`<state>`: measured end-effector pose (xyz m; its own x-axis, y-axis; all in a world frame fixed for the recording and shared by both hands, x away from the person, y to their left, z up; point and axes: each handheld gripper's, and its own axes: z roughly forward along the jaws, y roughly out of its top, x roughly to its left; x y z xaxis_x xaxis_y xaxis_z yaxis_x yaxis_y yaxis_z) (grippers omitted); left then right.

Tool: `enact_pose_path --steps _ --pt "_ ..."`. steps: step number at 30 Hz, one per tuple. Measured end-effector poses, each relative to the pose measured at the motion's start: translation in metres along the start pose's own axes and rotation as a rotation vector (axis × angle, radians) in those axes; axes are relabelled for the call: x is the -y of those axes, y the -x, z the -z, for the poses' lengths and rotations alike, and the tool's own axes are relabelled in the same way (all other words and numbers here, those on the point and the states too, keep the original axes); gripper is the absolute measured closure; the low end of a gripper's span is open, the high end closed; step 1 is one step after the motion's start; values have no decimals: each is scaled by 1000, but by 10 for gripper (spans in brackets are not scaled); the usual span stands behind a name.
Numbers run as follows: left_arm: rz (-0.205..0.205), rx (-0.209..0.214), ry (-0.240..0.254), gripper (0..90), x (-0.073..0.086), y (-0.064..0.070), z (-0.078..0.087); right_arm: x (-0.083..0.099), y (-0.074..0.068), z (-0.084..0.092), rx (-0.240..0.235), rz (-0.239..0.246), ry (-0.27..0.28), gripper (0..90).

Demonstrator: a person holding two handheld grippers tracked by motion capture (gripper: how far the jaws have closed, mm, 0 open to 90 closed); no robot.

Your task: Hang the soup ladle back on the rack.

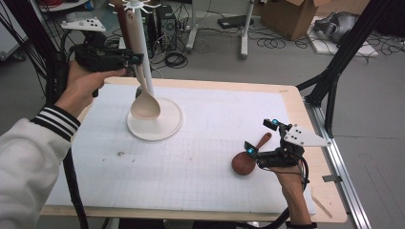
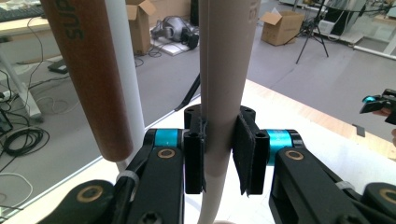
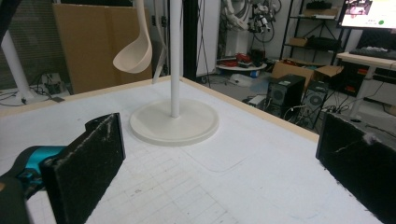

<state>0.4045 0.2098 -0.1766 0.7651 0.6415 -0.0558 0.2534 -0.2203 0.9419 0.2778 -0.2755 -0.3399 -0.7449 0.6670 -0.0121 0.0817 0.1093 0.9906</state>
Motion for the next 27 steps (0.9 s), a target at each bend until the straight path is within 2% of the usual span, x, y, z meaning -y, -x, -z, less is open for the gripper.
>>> enact_pose_path --steps 3,11,15,19,27 --pt "9 -4 -14 749 1 -2 -2 0 0 0 0 2 1 4" --pt "18 -3 -8 749 1 -2 -5 0 0 -1 -3 4 -3 4" --pt "24 -17 -17 749 1 -3 -6 0 0 -1 -6 1 -4 4" --pt "40 -18 -3 749 1 -4 -7 0 0 -1 -7 4 -3 4" --pt "51 -31 -20 749 2 -5 -11 0 -1 -1 -14 11 0 4"
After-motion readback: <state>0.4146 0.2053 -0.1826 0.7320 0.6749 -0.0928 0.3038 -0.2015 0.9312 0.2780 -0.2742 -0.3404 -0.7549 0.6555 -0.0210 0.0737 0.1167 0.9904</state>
